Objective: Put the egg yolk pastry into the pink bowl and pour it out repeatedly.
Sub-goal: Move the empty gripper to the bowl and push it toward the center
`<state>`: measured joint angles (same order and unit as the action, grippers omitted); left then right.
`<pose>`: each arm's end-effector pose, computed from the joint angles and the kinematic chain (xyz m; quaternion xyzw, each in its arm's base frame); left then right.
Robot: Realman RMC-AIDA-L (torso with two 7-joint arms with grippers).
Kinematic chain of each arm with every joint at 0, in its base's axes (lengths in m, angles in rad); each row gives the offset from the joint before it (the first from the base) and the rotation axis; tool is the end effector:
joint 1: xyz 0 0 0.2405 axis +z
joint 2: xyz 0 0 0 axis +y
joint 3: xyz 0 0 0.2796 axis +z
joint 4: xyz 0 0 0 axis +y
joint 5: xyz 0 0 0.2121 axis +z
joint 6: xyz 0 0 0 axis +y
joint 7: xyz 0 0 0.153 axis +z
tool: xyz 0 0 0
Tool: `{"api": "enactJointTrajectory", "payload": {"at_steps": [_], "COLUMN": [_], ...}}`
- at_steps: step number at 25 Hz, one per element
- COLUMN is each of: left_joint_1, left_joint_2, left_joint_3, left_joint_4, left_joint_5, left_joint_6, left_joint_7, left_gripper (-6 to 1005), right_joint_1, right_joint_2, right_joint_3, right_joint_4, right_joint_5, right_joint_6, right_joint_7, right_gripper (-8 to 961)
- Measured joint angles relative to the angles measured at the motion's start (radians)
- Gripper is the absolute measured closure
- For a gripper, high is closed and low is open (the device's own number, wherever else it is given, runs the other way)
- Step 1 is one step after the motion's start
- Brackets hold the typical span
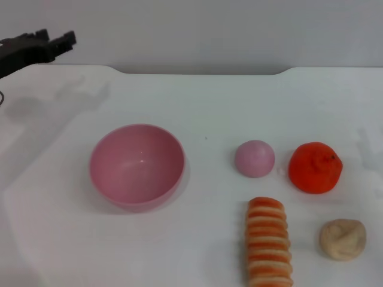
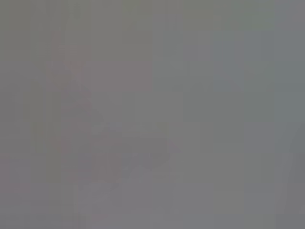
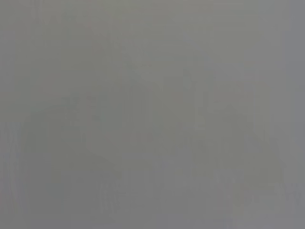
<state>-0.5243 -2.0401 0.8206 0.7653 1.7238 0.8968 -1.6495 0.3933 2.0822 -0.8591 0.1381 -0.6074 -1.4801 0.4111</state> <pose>-0.3029 0.4372 0.0525 -0.8039 -0.3475 -0.2465 0.4150 0.3683 0.2904 -0.0189 -0.6522 0.2910 0.3897 0.5815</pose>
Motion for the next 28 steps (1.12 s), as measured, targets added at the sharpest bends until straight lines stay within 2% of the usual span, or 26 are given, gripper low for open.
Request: {"api": "enactJointTrajectory", "payload": {"at_steps": [1, 3, 4, 6, 9, 12, 15, 19, 28], "left_joint_1": [0.028, 0.059, 0.064, 0.072, 0.081, 0.093, 0.100, 0.094, 0.065], "left_joint_2": [0.008, 0.021, 0.024, 0.027, 0.019, -0.005, -0.015, -0.015, -0.018], "left_joint_3": [0.070, 0.141, 0.151, 0.153, 0.147, 0.150, 0.181, 0.230, 0.290], "left_joint_4": [0.082, 0.212, 0.249, 0.362, 0.479, 0.565, 0.607, 0.610, 0.597], "left_joint_5": [0.064, 0.232, 0.286, 0.434, 0.565, 0.663, 0.731, 0.769, 0.782], "left_joint_6": [0.008, 0.073, 0.108, 0.256, 0.434, 0.531, 0.574, 0.600, 0.592], "left_joint_7": [-0.127, -0.337, -0.398, -0.561, -0.691, -0.750, -0.791, -0.845, -0.894], "left_gripper": [364, 364, 364, 364, 364, 365, 365, 365, 365], "right_joint_1": [0.000, 0.001, 0.001, 0.002, 0.003, 0.003, 0.004, -0.001, -0.006], "right_joint_2": [0.000, 0.000, 0.000, -0.001, -0.001, -0.001, 0.000, 0.001, 0.003], "right_joint_3": [0.000, 0.000, 0.000, 0.001, 0.002, 0.001, 0.000, 0.000, 0.000], "right_joint_4": [0.000, 0.000, -0.001, -0.003, -0.005, -0.010, -0.013, -0.014, -0.009], "right_joint_5": [0.000, 0.000, 0.000, 0.000, 0.000, 0.000, 0.000, 0.000, 0.000], "right_joint_6": [0.001, 0.001, 0.002, 0.002, 0.014, 0.029, 0.033, 0.034, 0.027], "right_joint_7": [0.000, 0.000, 0.000, 0.000, 0.000, 0.000, 0.000, 0.000, 0.000], "right_gripper": [413, 414, 414, 414, 414, 414, 414, 414, 414]}}
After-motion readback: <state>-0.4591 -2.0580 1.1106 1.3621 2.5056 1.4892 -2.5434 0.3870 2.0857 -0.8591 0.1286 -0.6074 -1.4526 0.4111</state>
